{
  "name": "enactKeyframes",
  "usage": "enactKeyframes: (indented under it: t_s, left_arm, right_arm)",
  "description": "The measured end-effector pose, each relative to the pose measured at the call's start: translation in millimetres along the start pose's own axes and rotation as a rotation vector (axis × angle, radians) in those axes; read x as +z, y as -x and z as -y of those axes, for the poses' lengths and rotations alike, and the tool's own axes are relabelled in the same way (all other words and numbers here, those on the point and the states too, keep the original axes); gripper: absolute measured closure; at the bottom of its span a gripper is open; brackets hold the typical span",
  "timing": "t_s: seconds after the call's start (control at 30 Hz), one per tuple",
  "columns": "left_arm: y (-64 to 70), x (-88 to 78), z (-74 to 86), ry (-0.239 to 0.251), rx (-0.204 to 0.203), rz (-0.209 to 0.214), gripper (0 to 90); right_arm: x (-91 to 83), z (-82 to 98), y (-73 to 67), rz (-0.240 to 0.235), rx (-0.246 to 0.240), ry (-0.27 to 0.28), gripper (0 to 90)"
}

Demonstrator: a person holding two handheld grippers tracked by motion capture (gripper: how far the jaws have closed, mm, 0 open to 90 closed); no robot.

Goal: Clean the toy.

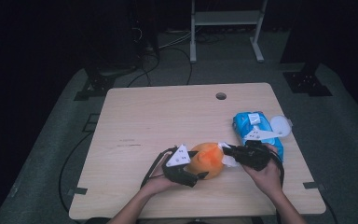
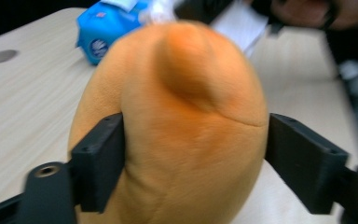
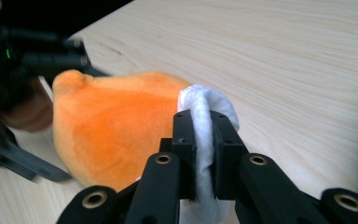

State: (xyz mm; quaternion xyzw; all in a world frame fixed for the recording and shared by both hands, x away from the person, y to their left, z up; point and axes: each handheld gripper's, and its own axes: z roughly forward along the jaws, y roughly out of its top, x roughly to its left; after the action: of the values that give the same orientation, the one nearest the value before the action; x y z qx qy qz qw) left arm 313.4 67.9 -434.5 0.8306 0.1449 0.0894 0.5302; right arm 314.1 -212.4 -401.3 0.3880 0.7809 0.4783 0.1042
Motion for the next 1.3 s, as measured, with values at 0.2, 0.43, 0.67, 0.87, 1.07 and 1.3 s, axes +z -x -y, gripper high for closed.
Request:
enactKeyframes:
  t_s: [0.2, 0.43, 0.67, 0.87, 1.07, 1.3]
  left_arm:
    - [-3.3, -2.0, 3.1, 0.01, -0.03, 0.008, 26.2]
    - [17.5, 4.9, 4.0, -0.044, 0.163, 0.03, 30.6]
    - [15.5, 5.3, 4.2, -0.027, 0.148, 0.027, 28.7]
    - [14.0, 10.2, 1.9, -0.015, 0.099, 0.021, 23.1]
    - [21.7, 8.7, 4.0, -0.054, 0.192, 0.024, 27.5]
    - [21.7, 8.5, 4.8, -0.055, 0.234, 0.035, 29.1]
  right_arm:
    - [-1.5, -2.5, -12.7, -0.059, -0.025, -0.005, 81.4]
    - [0.5, -9.8, -52.7, -0.187, -0.122, -0.008, 81.4]
    - [-0.5, -7.4, -32.8, -0.097, -0.11, -0.02, 81.5]
    - [-5.1, -6.0, -28.9, -0.081, -0.094, -0.028, 81.5]
    - [3.8, -8.3, -54.9, -0.153, -0.152, -0.055, 81.4]
    - [1.7, -5.5, -18.6, -0.08, -0.061, -0.04, 81.5]
